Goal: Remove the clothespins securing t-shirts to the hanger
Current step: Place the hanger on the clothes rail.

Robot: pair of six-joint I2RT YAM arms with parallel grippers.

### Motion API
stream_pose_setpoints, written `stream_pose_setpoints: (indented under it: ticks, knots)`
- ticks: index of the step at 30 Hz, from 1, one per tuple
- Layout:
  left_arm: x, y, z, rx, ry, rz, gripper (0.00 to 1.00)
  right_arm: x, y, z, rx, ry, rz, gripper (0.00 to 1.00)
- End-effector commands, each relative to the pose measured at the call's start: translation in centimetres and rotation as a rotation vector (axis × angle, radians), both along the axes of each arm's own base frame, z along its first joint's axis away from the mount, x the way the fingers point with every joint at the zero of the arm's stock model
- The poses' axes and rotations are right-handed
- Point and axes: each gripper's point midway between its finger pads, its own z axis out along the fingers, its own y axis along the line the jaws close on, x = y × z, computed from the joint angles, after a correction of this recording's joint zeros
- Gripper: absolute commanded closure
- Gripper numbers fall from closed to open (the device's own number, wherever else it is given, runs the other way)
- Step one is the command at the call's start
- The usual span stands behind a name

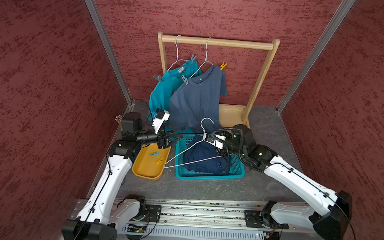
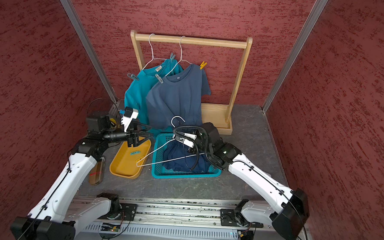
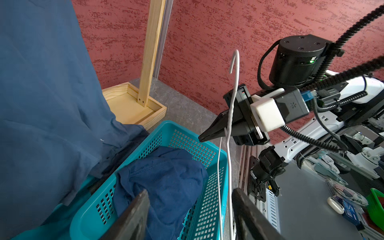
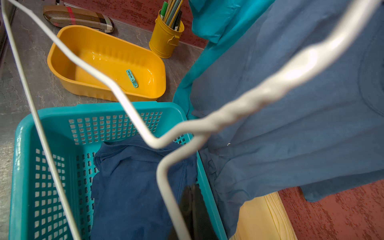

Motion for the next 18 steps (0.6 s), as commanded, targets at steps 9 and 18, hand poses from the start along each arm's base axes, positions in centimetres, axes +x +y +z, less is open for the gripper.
stream_pose_setpoints:
  ticks: [9,18]
  knots:
    - [-6.1,-1.0,-1.7,-0.050,-0.021,-0.198,0.35,0.4,-2.5,2.6,0.031,-0.050,-0.067,1.00]
    - [-6.4,-1.8,-6.1,0.116,0.098,-0.186,0.39,1.6,-4.1,5.0,0.096,-0.099,-0.120,1.00]
